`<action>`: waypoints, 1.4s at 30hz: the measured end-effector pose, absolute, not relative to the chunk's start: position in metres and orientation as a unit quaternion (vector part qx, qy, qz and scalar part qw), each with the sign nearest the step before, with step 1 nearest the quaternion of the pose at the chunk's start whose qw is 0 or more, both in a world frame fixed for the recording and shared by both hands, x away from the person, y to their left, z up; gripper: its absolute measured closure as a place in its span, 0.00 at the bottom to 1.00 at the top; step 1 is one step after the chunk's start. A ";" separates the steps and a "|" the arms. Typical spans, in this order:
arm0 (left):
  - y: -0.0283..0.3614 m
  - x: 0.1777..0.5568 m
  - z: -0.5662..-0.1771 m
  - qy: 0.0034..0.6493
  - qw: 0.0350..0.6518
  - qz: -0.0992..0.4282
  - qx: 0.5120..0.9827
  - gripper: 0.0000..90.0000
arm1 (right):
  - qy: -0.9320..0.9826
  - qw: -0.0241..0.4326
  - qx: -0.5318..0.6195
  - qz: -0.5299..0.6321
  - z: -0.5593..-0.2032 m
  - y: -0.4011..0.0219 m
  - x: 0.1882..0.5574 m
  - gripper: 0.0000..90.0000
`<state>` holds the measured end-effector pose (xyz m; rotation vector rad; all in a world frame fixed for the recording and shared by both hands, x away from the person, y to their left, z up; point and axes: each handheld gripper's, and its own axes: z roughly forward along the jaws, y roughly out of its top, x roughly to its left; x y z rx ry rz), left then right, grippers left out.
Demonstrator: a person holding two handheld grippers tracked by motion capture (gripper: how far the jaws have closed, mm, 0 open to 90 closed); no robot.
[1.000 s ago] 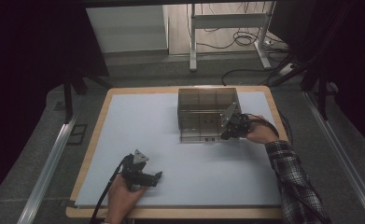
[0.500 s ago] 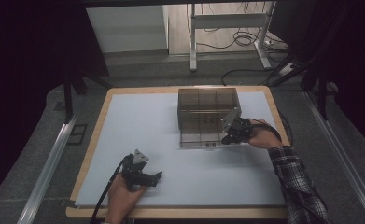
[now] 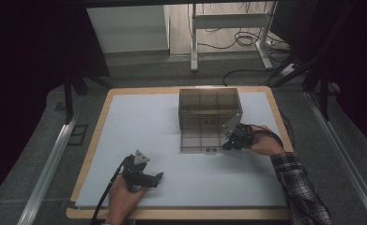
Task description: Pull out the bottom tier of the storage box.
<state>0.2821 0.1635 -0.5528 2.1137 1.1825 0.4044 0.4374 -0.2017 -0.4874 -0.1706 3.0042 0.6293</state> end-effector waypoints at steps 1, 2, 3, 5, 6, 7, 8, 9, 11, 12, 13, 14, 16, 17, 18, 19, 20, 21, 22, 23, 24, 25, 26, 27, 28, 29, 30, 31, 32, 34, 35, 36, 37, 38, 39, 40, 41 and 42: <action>0.163 0.282 -0.553 0.454 0.336 0.155 0.811 0.00 | 0.977 0.034 -0.054 0.203 -0.489 -0.202 0.437 0.97; 0.163 0.282 -0.553 0.453 0.336 0.155 0.811 0.00 | 0.977 0.035 -0.054 0.205 -0.490 -0.202 0.437 0.97; 0.163 0.282 -0.553 0.453 0.336 0.155 0.811 0.00 | 0.976 0.033 -0.052 0.208 -0.490 -0.203 0.438 0.97; 0.163 0.282 -0.553 0.453 0.336 0.155 0.811 0.00 | 0.975 0.036 -0.050 0.212 -0.491 -0.204 0.437 0.96; 0.163 0.282 -0.553 0.453 0.336 0.155 0.811 0.00 | 0.975 0.046 -0.049 0.212 -0.490 -0.204 0.436 0.95; 0.163 0.282 -0.553 0.453 0.336 0.155 0.811 0.00 | 0.974 0.044 -0.048 0.216 -0.490 -0.204 0.436 0.93; 0.163 0.282 -0.553 0.453 0.336 0.155 0.811 0.00 | 0.973 0.054 -0.049 0.218 -0.489 -0.204 0.436 0.92; 0.163 0.282 -0.553 0.453 0.336 0.155 0.811 0.00 | 0.973 0.048 -0.047 0.222 -0.489 -0.204 0.435 0.91; 0.163 0.282 -0.553 0.453 0.336 0.155 0.811 0.00 | 0.973 0.056 -0.046 0.220 -0.488 -0.204 0.435 0.90; 0.163 0.282 -0.553 0.453 0.336 0.155 0.811 0.00 | 0.973 0.055 -0.044 0.221 -0.488 -0.204 0.434 0.88; 0.163 0.282 -0.553 0.453 0.336 0.155 0.811 0.00 | 0.973 0.056 -0.043 0.221 -0.488 -0.204 0.434 0.87; 0.163 0.282 -0.553 0.453 0.336 0.155 0.811 0.00 | 0.973 0.057 -0.041 0.222 -0.488 -0.204 0.434 0.87; 0.163 0.282 -0.553 0.453 0.336 0.155 0.811 0.00 | 0.971 0.051 -0.037 0.229 -0.489 -0.204 0.434 0.85; 0.163 0.282 -0.553 0.453 0.336 0.155 0.811 0.00 | 0.971 0.057 -0.034 0.229 -0.489 -0.204 0.433 0.83; 0.163 0.282 -0.553 0.453 0.336 0.155 0.811 0.00 | 0.971 0.057 -0.034 0.229 -0.489 -0.204 0.433 0.83; 0.163 0.282 -0.553 0.453 0.336 0.155 0.811 0.00 | 0.971 0.058 -0.033 0.230 -0.489 -0.204 0.432 0.82; 0.163 0.282 -0.553 0.453 0.336 0.155 0.811 0.00 | 0.970 0.059 -0.036 0.233 -0.488 -0.203 0.433 0.81; 0.163 0.282 -0.553 0.453 0.336 0.155 0.811 0.00 | 0.970 0.056 -0.034 0.236 -0.489 -0.203 0.432 0.80; 0.163 0.282 -0.553 0.453 0.336 0.155 0.811 0.00 | 0.970 0.062 -0.033 0.234 -0.488 -0.203 0.431 0.80; 0.163 0.282 -0.553 0.453 0.336 0.155 0.811 0.00 | 0.970 0.061 -0.029 0.234 -0.487 -0.202 0.431 0.79; 0.163 0.282 -0.553 0.454 0.336 0.155 0.811 0.00 | 0.969 0.058 -0.028 0.236 -0.487 -0.202 0.430 0.78; 0.163 0.282 -0.553 0.454 0.336 0.155 0.811 0.00 | 0.969 0.062 -0.030 0.237 -0.486 -0.202 0.430 0.78; 0.163 0.282 -0.553 0.453 0.336 0.155 0.811 0.00 | 0.969 0.065 -0.029 0.237 -0.485 -0.202 0.429 0.77; 0.163 0.282 -0.553 0.454 0.336 0.155 0.811 0.00 | 0.968 0.063 -0.029 0.239 -0.485 -0.201 0.429 0.77; 0.163 0.282 -0.553 0.454 0.336 0.155 0.811 0.00 | 0.968 0.062 -0.026 0.241 -0.484 -0.201 0.428 0.76; 0.163 0.282 -0.553 0.454 0.336 0.155 0.811 0.00 | 0.968 0.068 -0.026 0.240 -0.483 -0.201 0.427 0.76; 0.163 0.282 -0.553 0.454 0.336 0.155 0.811 0.00 | 0.968 0.065 -0.025 0.243 -0.483 -0.201 0.427 0.75; 0.163 0.282 -0.553 0.454 0.336 0.155 0.811 0.00 | 0.968 0.071 -0.024 0.241 -0.482 -0.201 0.426 0.74; 0.163 0.282 -0.553 0.453 0.336 0.155 0.811 0.00 | 0.967 0.068 -0.022 0.243 -0.482 -0.200 0.425 0.73; 0.163 0.282 -0.553 0.454 0.336 0.155 0.811 0.00 | 0.967 0.071 -0.018 0.245 -0.480 -0.200 0.424 0.72; 0.163 0.282 -0.553 0.454 0.336 0.155 0.811 0.00 | 0.966 0.070 -0.018 0.247 -0.480 -0.200 0.424 0.71; 0.163 0.282 -0.553 0.454 0.336 0.155 0.811 0.00 | 0.966 0.073 -0.017 0.247 -0.479 -0.200 0.423 0.70; 0.163 0.282 -0.553 0.454 0.336 0.155 0.811 0.00 | 0.966 0.072 -0.015 0.249 -0.479 -0.200 0.422 0.69; 0.163 0.282 -0.553 0.454 0.336 0.155 0.811 0.00 | 0.965 0.077 -0.015 0.249 -0.478 -0.200 0.422 0.68; 0.163 0.282 -0.553 0.454 0.336 0.155 0.811 0.00 | 0.965 0.075 -0.014 0.251 -0.478 -0.200 0.421 0.67; 0.163 0.282 -0.553 0.454 0.336 0.155 0.811 0.00 | 0.965 0.075 -0.014 0.252 -0.477 -0.201 0.420 0.66; 0.163 0.282 -0.553 0.454 0.336 0.155 0.811 0.00 | 0.964 0.078 -0.012 0.255 -0.476 -0.201 0.419 0.66; 0.163 0.282 -0.553 0.454 0.336 0.155 0.811 0.00 | 0.963 0.078 -0.008 0.258 -0.475 -0.201 0.418 0.65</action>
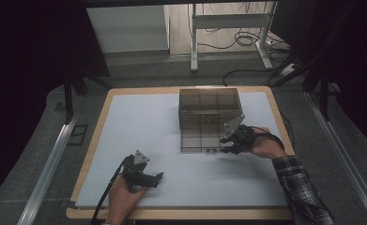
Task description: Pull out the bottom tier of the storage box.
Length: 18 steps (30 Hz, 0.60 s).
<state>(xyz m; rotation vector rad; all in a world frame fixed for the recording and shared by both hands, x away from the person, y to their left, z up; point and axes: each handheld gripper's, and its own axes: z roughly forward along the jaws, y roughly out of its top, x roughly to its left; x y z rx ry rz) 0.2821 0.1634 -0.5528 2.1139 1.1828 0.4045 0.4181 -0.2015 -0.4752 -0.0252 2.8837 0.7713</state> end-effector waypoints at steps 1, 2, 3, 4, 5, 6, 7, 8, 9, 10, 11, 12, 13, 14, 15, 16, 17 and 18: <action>0.163 0.282 -0.553 0.454 0.336 0.155 0.811 0.00 | 0.963 0.080 -0.008 0.259 -0.474 -0.202 0.418 0.65; 0.163 0.282 -0.553 0.454 0.336 0.155 0.811 0.00 | 0.962 0.081 -0.006 0.261 -0.474 -0.202 0.416 0.64; 0.163 0.282 -0.553 0.454 0.336 0.155 0.811 0.00 | 0.962 0.081 -0.004 0.262 -0.473 -0.202 0.415 0.63; 0.163 0.282 -0.553 0.454 0.336 0.155 0.811 0.00 | 0.962 0.085 -0.005 0.261 -0.473 -0.203 0.414 0.62; 0.163 0.282 -0.553 0.454 0.336 0.155 0.811 0.00 | 0.961 0.085 -0.002 0.263 -0.473 -0.203 0.413 0.61; 0.163 0.282 -0.553 0.454 0.336 0.155 0.811 0.00 | 0.961 0.087 0.001 0.264 -0.472 -0.203 0.412 0.60; 0.163 0.282 -0.553 0.454 0.336 0.155 0.811 0.00 | 0.960 0.087 0.002 0.266 -0.472 -0.203 0.411 0.59; 0.163 0.282 -0.553 0.454 0.336 0.155 0.811 0.00 | 0.960 0.089 0.003 0.267 -0.471 -0.204 0.410 0.58; 0.163 0.282 -0.553 0.454 0.336 0.155 0.811 0.00 | 0.959 0.090 0.005 0.268 -0.471 -0.204 0.410 0.57; 0.163 0.282 -0.553 0.454 0.336 0.155 0.811 0.00 | 0.959 0.094 0.007 0.269 -0.471 -0.204 0.409 0.56; 0.163 0.282 -0.553 0.454 0.336 0.155 0.811 0.00 | 0.958 0.095 0.011 0.270 -0.471 -0.205 0.408 0.55; 0.163 0.282 -0.553 0.454 0.336 0.155 0.811 0.00 | 0.958 0.096 0.012 0.271 -0.470 -0.205 0.407 0.55; 0.163 0.282 -0.553 0.454 0.336 0.155 0.811 0.00 | 0.957 0.099 0.016 0.273 -0.470 -0.206 0.406 0.54; 0.163 0.282 -0.553 0.454 0.336 0.155 0.811 0.00 | 0.957 0.100 0.020 0.273 -0.470 -0.207 0.406 0.53; 0.163 0.282 -0.553 0.454 0.336 0.155 0.811 0.00 | 0.956 0.099 0.022 0.276 -0.469 -0.208 0.405 0.53; 0.163 0.282 -0.553 0.454 0.336 0.155 0.811 0.00 | 0.955 0.102 0.027 0.277 -0.469 -0.209 0.403 0.52; 0.163 0.282 -0.553 0.454 0.336 0.155 0.811 0.00 | 0.954 0.102 0.031 0.279 -0.469 -0.209 0.402 0.51; 0.163 0.282 -0.553 0.454 0.336 0.155 0.811 0.00 | 0.954 0.102 0.033 0.280 -0.469 -0.210 0.402 0.50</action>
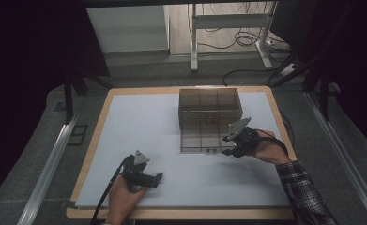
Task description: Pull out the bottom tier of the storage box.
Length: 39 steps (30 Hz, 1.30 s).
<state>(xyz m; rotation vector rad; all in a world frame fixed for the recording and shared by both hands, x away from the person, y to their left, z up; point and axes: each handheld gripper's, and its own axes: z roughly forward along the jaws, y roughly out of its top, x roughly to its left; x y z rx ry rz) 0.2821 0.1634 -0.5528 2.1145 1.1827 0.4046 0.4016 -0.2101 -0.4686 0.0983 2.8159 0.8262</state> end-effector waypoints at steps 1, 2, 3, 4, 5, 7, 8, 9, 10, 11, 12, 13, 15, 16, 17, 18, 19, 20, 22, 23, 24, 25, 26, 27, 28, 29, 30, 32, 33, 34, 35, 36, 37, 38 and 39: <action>0.163 0.282 -0.553 0.453 0.336 0.155 0.811 0.00 | 0.953 0.103 0.035 0.282 -0.469 -0.211 0.401 0.49; 0.163 0.282 -0.553 0.454 0.336 0.155 0.811 0.00 | 0.953 0.104 0.039 0.283 -0.468 -0.212 0.399 0.48; 0.163 0.282 -0.553 0.453 0.336 0.155 0.811 0.00 | 0.952 0.107 0.042 0.284 -0.468 -0.213 0.398 0.47; 0.163 0.282 -0.553 0.454 0.336 0.155 0.811 0.00 | 0.951 0.108 0.047 0.286 -0.468 -0.214 0.397 0.46; 0.163 0.282 -0.553 0.454 0.336 0.155 0.811 0.00 | 0.950 0.108 0.050 0.288 -0.468 -0.214 0.395 0.45; 0.163 0.282 -0.553 0.454 0.336 0.155 0.811 0.00 | 0.949 0.114 0.054 0.288 -0.468 -0.216 0.393 0.43; 0.163 0.282 -0.553 0.453 0.336 0.155 0.811 0.00 | 0.948 0.115 0.057 0.291 -0.468 -0.216 0.392 0.43; 0.163 0.282 -0.553 0.454 0.336 0.155 0.811 0.00 | 0.947 0.115 0.060 0.295 -0.468 -0.217 0.390 0.42; 0.163 0.282 -0.553 0.453 0.336 0.155 0.811 0.00 | 0.946 0.115 0.062 0.297 -0.468 -0.217 0.389 0.41; 0.163 0.282 -0.553 0.454 0.336 0.155 0.811 0.00 | 0.945 0.117 0.065 0.299 -0.468 -0.218 0.387 0.40; 0.163 0.282 -0.553 0.454 0.336 0.155 0.811 0.00 | 0.944 0.119 0.068 0.300 -0.468 -0.218 0.385 0.39; 0.163 0.282 -0.553 0.454 0.336 0.155 0.811 0.00 | 0.943 0.118 0.070 0.304 -0.469 -0.218 0.383 0.39; 0.163 0.282 -0.553 0.454 0.336 0.155 0.811 0.00 | 0.941 0.119 0.074 0.309 -0.469 -0.219 0.379 0.37; 0.163 0.282 -0.553 0.453 0.335 0.156 0.811 0.00 | 0.940 0.122 0.076 0.310 -0.470 -0.219 0.378 0.36; 0.164 0.282 -0.553 0.452 0.335 0.156 0.811 0.00 | 0.939 0.123 0.079 0.313 -0.470 -0.219 0.376 0.36; 0.164 0.282 -0.553 0.453 0.335 0.156 0.811 0.00 | 0.937 0.123 0.082 0.316 -0.470 -0.219 0.374 0.35; 0.164 0.282 -0.553 0.453 0.335 0.156 0.811 0.00 | 0.936 0.124 0.084 0.318 -0.470 -0.220 0.373 0.35; 0.164 0.282 -0.553 0.453 0.335 0.156 0.811 0.00 | 0.934 0.125 0.089 0.322 -0.471 -0.220 0.371 0.35; 0.164 0.282 -0.553 0.453 0.335 0.157 0.811 0.00 | 0.932 0.125 0.095 0.327 -0.471 -0.220 0.368 0.34; 0.164 0.282 -0.553 0.453 0.335 0.157 0.811 0.00 | 0.931 0.124 0.096 0.329 -0.472 -0.221 0.367 0.34; 0.164 0.282 -0.553 0.453 0.335 0.157 0.811 0.00 | 0.930 0.123 0.098 0.332 -0.473 -0.221 0.366 0.34; 0.164 0.282 -0.553 0.453 0.335 0.157 0.811 0.00 | 0.929 0.121 0.102 0.333 -0.474 -0.221 0.364 0.33; 0.164 0.282 -0.553 0.453 0.335 0.157 0.811 0.00 | 0.929 0.121 0.103 0.334 -0.475 -0.221 0.363 0.33; 0.164 0.282 -0.553 0.453 0.335 0.157 0.811 0.00 | 0.929 0.120 0.103 0.335 -0.476 -0.221 0.362 0.33; 0.163 0.282 -0.553 0.454 0.335 0.156 0.811 0.00 | 0.928 0.123 0.104 0.334 -0.478 -0.221 0.359 0.32; 0.163 0.282 -0.553 0.454 0.336 0.156 0.811 0.00 | 0.928 0.123 0.106 0.335 -0.479 -0.221 0.358 0.31; 0.163 0.282 -0.553 0.454 0.336 0.156 0.811 0.00 | 0.927 0.123 0.106 0.337 -0.480 -0.221 0.356 0.31; 0.163 0.282 -0.553 0.454 0.336 0.156 0.811 0.00 | 0.926 0.125 0.109 0.340 -0.480 -0.221 0.354 0.30; 0.163 0.282 -0.553 0.454 0.336 0.156 0.811 0.00 | 0.925 0.126 0.110 0.342 -0.481 -0.221 0.353 0.29; 0.163 0.282 -0.553 0.454 0.335 0.156 0.811 0.00 | 0.924 0.125 0.110 0.344 -0.481 -0.221 0.352 0.28; 0.163 0.282 -0.553 0.454 0.335 0.156 0.811 0.00 | 0.923 0.126 0.113 0.345 -0.482 -0.221 0.351 0.27; 0.163 0.282 -0.553 0.454 0.335 0.156 0.811 0.00 | 0.923 0.127 0.114 0.346 -0.483 -0.222 0.350 0.27; 0.163 0.282 -0.553 0.454 0.335 0.156 0.811 0.00 | 0.922 0.127 0.116 0.346 -0.484 -0.222 0.349 0.26; 0.163 0.282 -0.553 0.454 0.335 0.156 0.811 0.00 | 0.922 0.128 0.115 0.347 -0.485 -0.223 0.349 0.26; 0.163 0.282 -0.553 0.454 0.336 0.156 0.811 0.00 | 0.922 0.127 0.119 0.346 -0.486 -0.223 0.348 0.25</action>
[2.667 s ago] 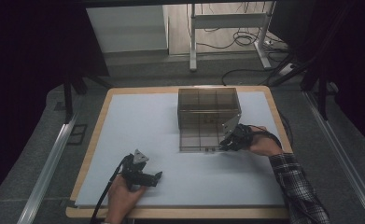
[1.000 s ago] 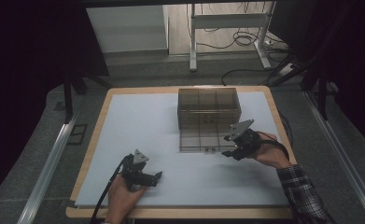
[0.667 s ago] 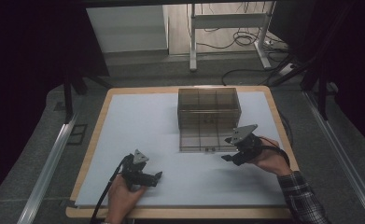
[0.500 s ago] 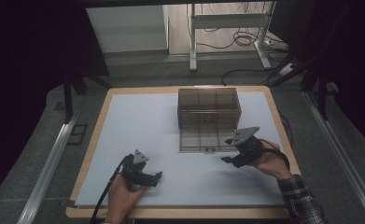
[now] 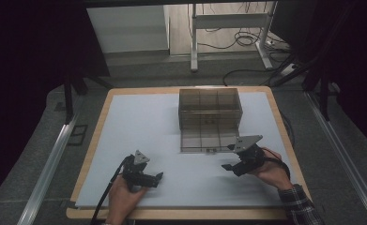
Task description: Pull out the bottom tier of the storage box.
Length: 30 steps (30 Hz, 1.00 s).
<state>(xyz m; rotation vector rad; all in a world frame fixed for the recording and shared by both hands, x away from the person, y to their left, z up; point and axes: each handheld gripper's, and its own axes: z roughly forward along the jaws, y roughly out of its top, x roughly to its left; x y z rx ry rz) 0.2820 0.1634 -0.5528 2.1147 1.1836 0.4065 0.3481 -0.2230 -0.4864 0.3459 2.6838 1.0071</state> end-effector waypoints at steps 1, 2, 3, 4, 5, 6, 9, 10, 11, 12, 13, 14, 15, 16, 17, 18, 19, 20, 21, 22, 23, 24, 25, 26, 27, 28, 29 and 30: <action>0.163 0.282 -0.553 0.454 0.336 0.156 0.811 0.00 | 0.922 0.128 0.120 0.344 -0.488 -0.223 0.348 0.25; 0.163 0.282 -0.553 0.454 0.335 0.156 0.811 0.00 | 0.923 0.129 0.120 0.342 -0.490 -0.224 0.347 0.24; 0.163 0.282 -0.553 0.454 0.336 0.156 0.811 0.00 | 0.923 0.128 0.123 0.340 -0.491 -0.224 0.346 0.23; 0.163 0.282 -0.553 0.454 0.336 0.156 0.811 0.00 | 0.924 0.129 0.125 0.339 -0.492 -0.225 0.345 0.23; 0.163 0.282 -0.553 0.454 0.336 0.156 0.811 0.00 | 0.923 0.130 0.126 0.339 -0.493 -0.225 0.345 0.22; 0.163 0.282 -0.553 0.454 0.336 0.156 0.811 0.00 | 0.923 0.130 0.129 0.339 -0.494 -0.226 0.344 0.21; 0.163 0.282 -0.553 0.453 0.335 0.156 0.811 0.00 | 0.920 0.134 0.135 0.342 -0.494 -0.228 0.342 0.19; 0.163 0.282 -0.553 0.454 0.336 0.156 0.811 0.00 | 0.919 0.134 0.138 0.343 -0.495 -0.229 0.341 0.19; 0.163 0.282 -0.553 0.454 0.336 0.156 0.811 0.00 | 0.919 0.134 0.140 0.344 -0.495 -0.230 0.341 0.18; 0.163 0.282 -0.553 0.453 0.335 0.156 0.811 0.00 | 0.918 0.135 0.143 0.345 -0.495 -0.231 0.340 0.18; 0.163 0.282 -0.553 0.453 0.335 0.156 0.811 0.00 | 0.917 0.135 0.145 0.345 -0.495 -0.232 0.340 0.18; 0.163 0.282 -0.553 0.453 0.336 0.156 0.811 0.00 | 0.917 0.132 0.148 0.346 -0.495 -0.233 0.339 0.17; 0.163 0.282 -0.553 0.453 0.335 0.156 0.811 0.00 | 0.916 0.129 0.151 0.347 -0.495 -0.234 0.338 0.17; 0.163 0.282 -0.553 0.453 0.335 0.156 0.811 0.00 | 0.916 0.129 0.153 0.348 -0.495 -0.235 0.338 0.17; 0.163 0.282 -0.553 0.453 0.335 0.156 0.811 0.00 | 0.915 0.127 0.156 0.349 -0.495 -0.236 0.338 0.17; 0.163 0.282 -0.553 0.453 0.336 0.156 0.811 0.00 | 0.915 0.125 0.157 0.351 -0.495 -0.237 0.337 0.16; 0.163 0.282 -0.553 0.454 0.336 0.156 0.811 0.00 | 0.914 0.124 0.158 0.351 -0.496 -0.238 0.337 0.16; 0.163 0.282 -0.553 0.453 0.336 0.156 0.811 0.00 | 0.914 0.125 0.159 0.351 -0.496 -0.239 0.336 0.15; 0.163 0.282 -0.553 0.453 0.336 0.156 0.811 0.00 | 0.914 0.125 0.160 0.351 -0.496 -0.240 0.335 0.14; 0.163 0.282 -0.553 0.453 0.335 0.156 0.811 0.00 | 0.914 0.124 0.160 0.350 -0.496 -0.240 0.335 0.13; 0.163 0.282 -0.553 0.453 0.335 0.156 0.811 0.00 | 0.914 0.125 0.160 0.350 -0.496 -0.241 0.334 0.12; 0.163 0.282 -0.553 0.453 0.336 0.156 0.811 0.00 | 0.914 0.125 0.163 0.350 -0.496 -0.242 0.333 0.10; 0.163 0.282 -0.553 0.453 0.336 0.156 0.811 0.00 | 0.914 0.124 0.162 0.351 -0.496 -0.244 0.332 0.09; 0.163 0.282 -0.553 0.454 0.336 0.156 0.811 0.00 | 0.914 0.122 0.164 0.352 -0.496 -0.244 0.332 0.08; 0.163 0.282 -0.553 0.453 0.336 0.156 0.811 0.00 | 0.912 0.121 0.166 0.353 -0.497 -0.246 0.331 0.08; 0.163 0.282 -0.553 0.454 0.336 0.156 0.811 0.00 | 0.912 0.120 0.169 0.355 -0.497 -0.247 0.330 0.07; 0.163 0.282 -0.553 0.454 0.336 0.156 0.811 0.00 | 0.911 0.121 0.171 0.356 -0.498 -0.249 0.330 0.07; 0.163 0.282 -0.553 0.454 0.336 0.156 0.811 0.00 | 0.910 0.121 0.173 0.356 -0.498 -0.250 0.329 0.06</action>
